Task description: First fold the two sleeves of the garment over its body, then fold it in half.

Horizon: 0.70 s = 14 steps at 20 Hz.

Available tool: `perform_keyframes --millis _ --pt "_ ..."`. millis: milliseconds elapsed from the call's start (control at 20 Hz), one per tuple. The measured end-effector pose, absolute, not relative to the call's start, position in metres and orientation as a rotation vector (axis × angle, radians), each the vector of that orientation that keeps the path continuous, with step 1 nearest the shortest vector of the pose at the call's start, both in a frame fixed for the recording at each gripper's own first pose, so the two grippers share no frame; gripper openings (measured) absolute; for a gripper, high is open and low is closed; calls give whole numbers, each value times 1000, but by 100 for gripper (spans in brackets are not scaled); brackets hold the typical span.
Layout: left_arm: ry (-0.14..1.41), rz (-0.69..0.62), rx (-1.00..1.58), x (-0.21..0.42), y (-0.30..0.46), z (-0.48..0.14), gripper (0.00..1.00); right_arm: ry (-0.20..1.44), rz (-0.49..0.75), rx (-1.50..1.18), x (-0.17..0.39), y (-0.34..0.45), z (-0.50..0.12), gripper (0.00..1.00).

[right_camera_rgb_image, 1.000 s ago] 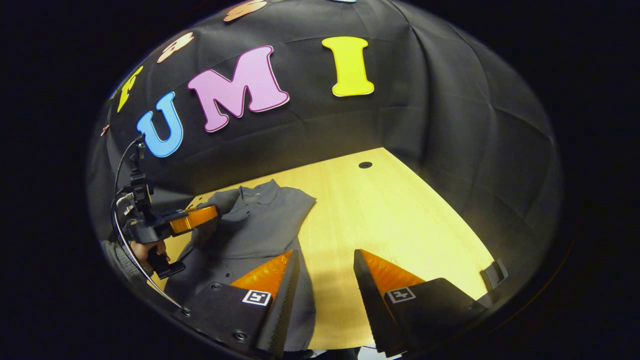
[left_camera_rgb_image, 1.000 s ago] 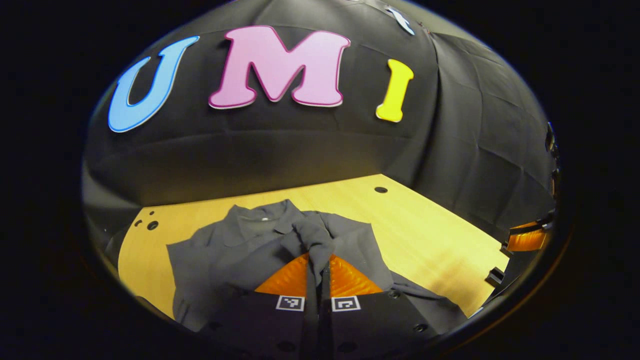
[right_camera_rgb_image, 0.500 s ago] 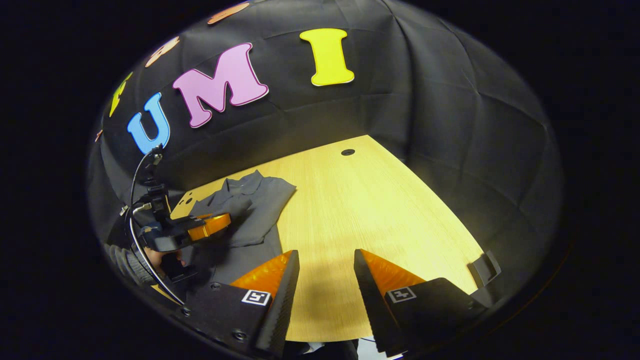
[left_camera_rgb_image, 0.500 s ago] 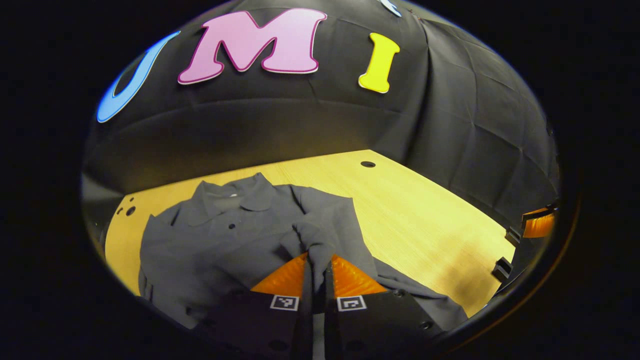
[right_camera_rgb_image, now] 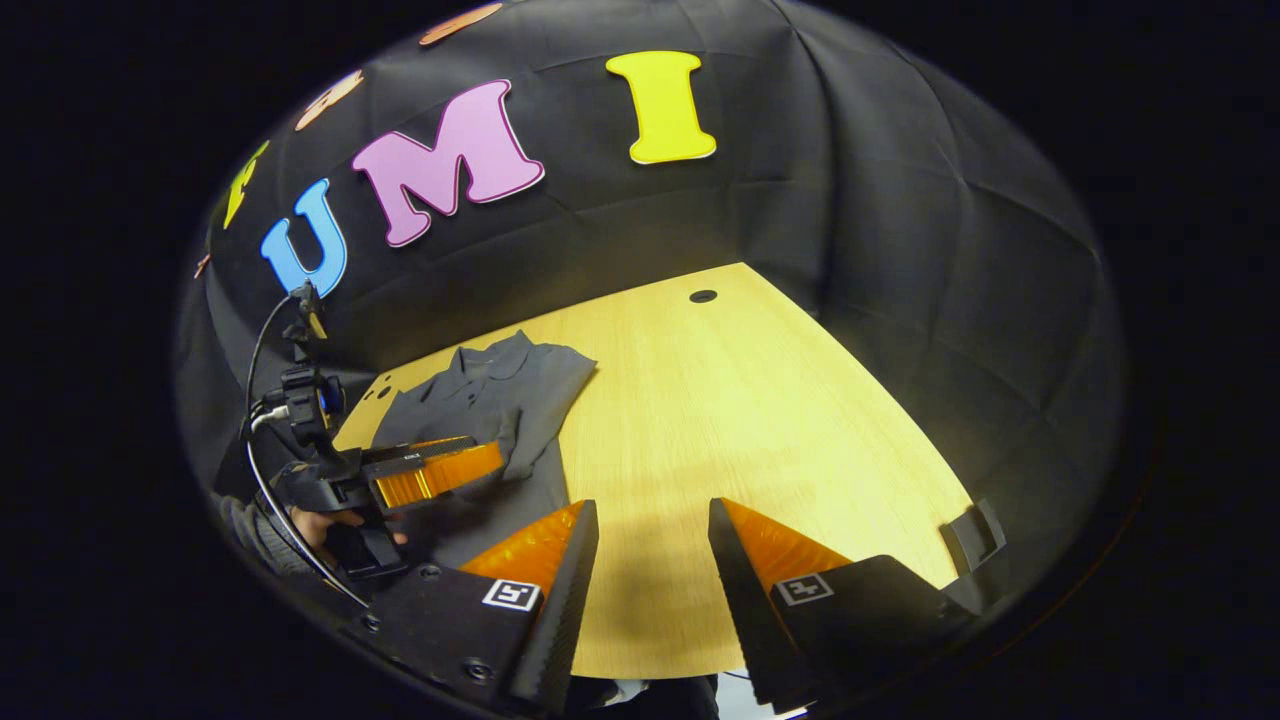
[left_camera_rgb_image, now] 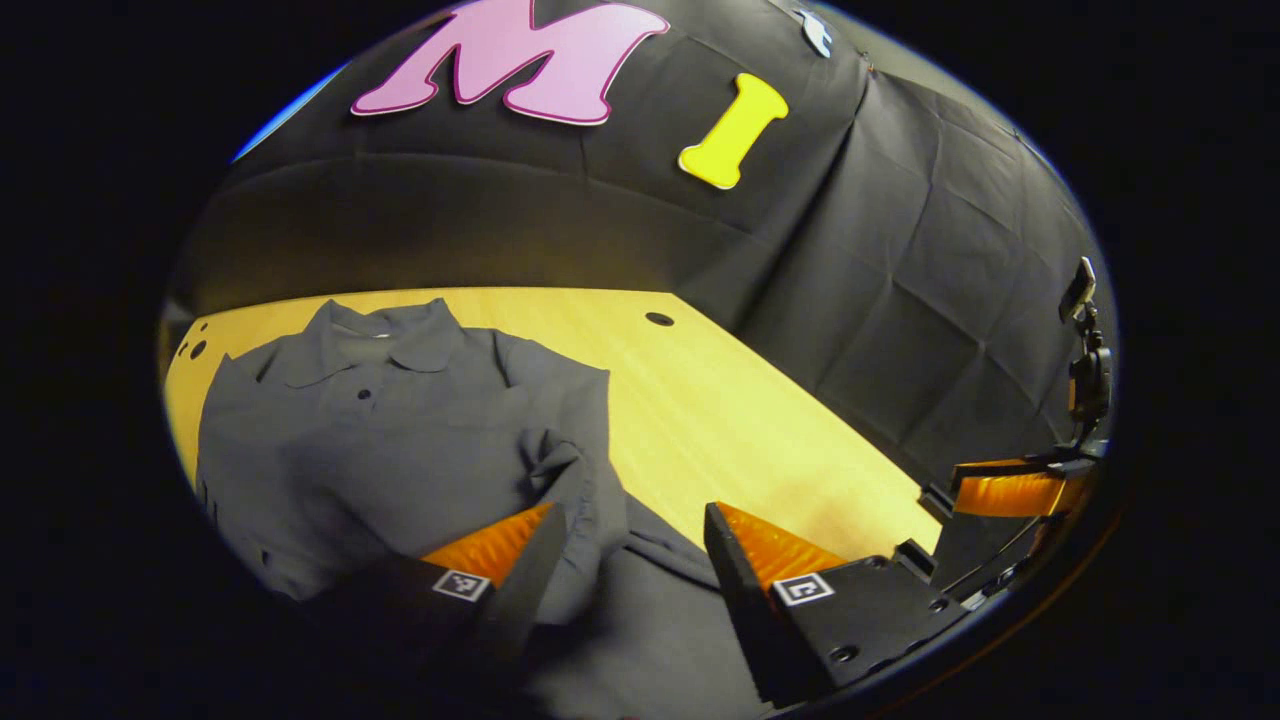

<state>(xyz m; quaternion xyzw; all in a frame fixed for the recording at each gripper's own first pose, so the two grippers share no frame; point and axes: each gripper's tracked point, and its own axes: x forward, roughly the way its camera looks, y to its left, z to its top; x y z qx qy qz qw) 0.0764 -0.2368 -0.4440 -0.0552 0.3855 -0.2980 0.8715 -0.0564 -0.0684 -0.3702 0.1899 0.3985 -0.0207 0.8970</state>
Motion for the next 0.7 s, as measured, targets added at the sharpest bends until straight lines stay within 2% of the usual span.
perform_keyframes --millis 100,300,350,500,600,700 --pt "794 -667 -140 60 -239 -430 93 830 -26 390 -58 -58 -368 72" --pt "752 -718 -130 29 -219 -399 93 846 12 399 -66 -27 -366 73" --pt "744 -715 -118 23 -209 -392 94 854 24 398 -68 -18 -366 81" --pt "723 -672 -96 4 -166 -378 96 879 59 382 -83 11 -367 85" --pt "730 -628 -95 -10 -132 -373 96 903 75 364 -95 26 -370 93" --pt "748 -577 -105 -25 -96 -371 96 928 80 343 -107 38 -375 94"
